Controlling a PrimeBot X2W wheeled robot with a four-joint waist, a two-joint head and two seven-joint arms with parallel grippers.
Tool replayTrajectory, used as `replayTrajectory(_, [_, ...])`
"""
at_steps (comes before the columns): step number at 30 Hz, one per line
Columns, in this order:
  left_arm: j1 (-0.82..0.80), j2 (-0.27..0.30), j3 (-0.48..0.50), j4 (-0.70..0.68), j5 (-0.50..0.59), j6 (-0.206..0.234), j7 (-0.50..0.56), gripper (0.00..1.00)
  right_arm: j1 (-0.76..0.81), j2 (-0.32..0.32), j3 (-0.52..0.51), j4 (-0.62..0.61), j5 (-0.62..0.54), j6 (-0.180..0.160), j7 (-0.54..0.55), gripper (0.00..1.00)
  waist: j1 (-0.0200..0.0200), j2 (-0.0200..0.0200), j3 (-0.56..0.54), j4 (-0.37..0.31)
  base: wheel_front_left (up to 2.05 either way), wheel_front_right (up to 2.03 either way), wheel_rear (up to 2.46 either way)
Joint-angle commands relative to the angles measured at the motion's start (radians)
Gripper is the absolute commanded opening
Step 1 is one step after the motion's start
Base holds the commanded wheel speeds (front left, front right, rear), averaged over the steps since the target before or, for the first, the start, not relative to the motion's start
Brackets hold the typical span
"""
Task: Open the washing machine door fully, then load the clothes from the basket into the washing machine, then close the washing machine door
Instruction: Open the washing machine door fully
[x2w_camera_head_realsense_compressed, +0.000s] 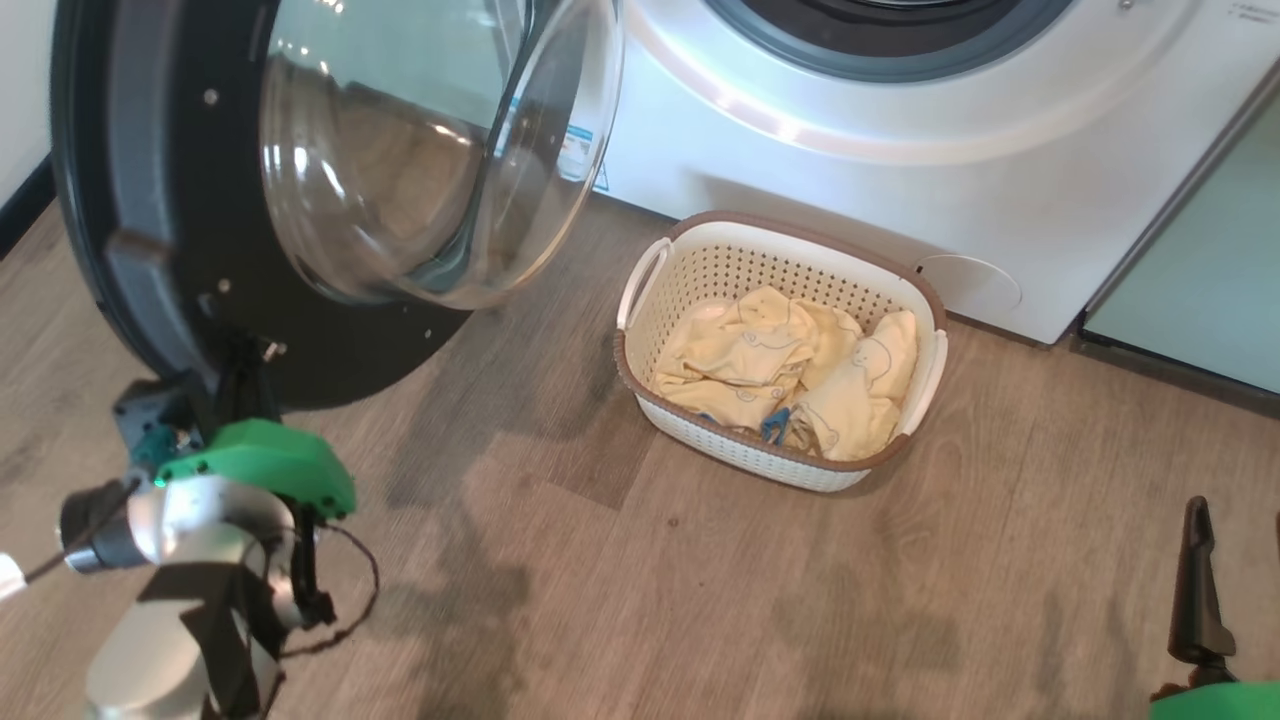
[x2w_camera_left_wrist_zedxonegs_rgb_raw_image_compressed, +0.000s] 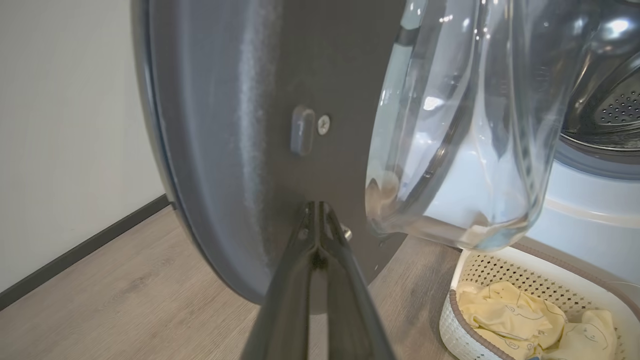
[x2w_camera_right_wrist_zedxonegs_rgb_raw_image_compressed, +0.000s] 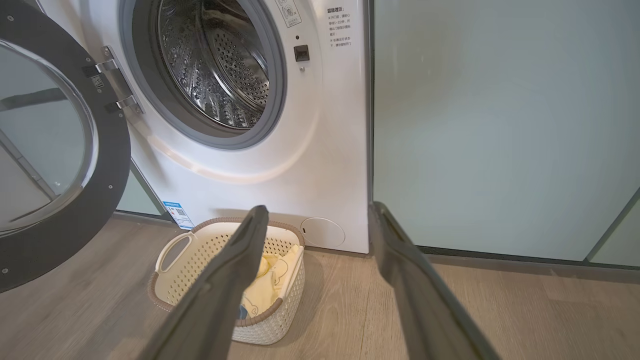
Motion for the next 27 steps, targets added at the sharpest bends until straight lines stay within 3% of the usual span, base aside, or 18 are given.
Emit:
replayTrajectory(1, [-0.063,0.048,0.057,-0.006,-0.008,-0.004,-0.012,0.0,-0.037,-0.016,0.019,-0.028,-0.01,-0.003,-0.009,1.0,0.0,0.0,0.002,0.003,0.0,0.0,0.0])
replayTrajectory(27, [-0.369,0.067,0.102,0.398,0.014,-0.092,-0.053,0.0,-0.055,-0.05,0.001,-0.052,-0.019,-0.003,-0.009,1.0,0.0,0.0,0.085,0.021,0.0,0.0,0.0])
